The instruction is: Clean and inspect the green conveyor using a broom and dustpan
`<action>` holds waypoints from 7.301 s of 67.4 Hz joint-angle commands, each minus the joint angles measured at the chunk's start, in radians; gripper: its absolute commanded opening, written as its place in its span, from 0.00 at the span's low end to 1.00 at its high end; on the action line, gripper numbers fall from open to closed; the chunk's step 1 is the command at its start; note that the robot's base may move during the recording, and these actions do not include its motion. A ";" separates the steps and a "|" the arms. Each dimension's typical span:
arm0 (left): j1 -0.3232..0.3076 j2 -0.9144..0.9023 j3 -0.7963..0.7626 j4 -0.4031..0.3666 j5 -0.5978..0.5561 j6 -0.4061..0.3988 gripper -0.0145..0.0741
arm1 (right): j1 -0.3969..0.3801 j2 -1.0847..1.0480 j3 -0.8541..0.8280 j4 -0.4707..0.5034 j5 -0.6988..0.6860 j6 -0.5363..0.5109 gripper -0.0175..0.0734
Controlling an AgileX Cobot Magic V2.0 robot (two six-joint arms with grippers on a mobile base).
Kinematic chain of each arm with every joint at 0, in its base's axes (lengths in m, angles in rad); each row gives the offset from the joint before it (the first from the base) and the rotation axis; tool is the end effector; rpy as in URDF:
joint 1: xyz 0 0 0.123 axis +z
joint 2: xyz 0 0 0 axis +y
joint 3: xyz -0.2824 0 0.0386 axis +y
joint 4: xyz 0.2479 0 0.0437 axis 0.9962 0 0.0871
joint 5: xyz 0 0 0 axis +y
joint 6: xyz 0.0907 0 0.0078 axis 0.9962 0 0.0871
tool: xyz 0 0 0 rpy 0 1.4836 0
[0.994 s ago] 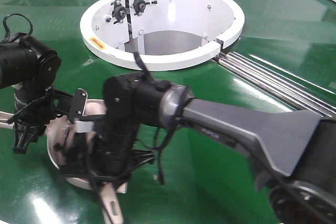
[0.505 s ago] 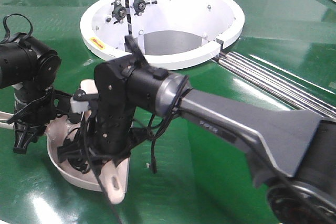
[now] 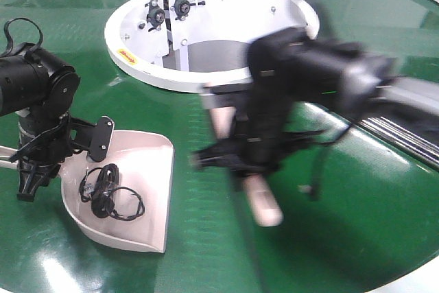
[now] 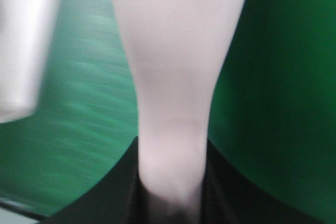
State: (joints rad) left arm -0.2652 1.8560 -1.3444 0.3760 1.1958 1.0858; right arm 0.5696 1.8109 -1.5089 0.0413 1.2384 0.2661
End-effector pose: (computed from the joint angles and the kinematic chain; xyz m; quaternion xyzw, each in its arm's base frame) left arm 0.3477 -0.0622 0.2144 -0.6708 -0.7209 -0.1482 0.0909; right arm 0.3054 0.1998 0.2658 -0.1454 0.9874 0.0420 0.0456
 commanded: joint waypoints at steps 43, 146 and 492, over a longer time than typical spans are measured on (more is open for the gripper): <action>-0.007 -0.047 -0.028 0.015 0.050 0.006 0.16 | -0.323 -0.245 0.351 -0.055 -0.001 -0.237 0.19; -0.007 -0.047 -0.028 0.014 0.037 0.006 0.16 | -0.323 -0.064 0.362 -0.090 0.010 -0.259 0.21; 0.032 -1.663 1.125 -0.632 -1.038 -0.765 0.16 | -0.320 -1.758 1.315 -0.116 -1.086 -0.255 0.18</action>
State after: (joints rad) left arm -0.2378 0.1781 -0.1928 -0.2458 0.2383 0.3256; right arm 0.2536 0.0417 -0.1647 -0.0709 0.2214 0.0148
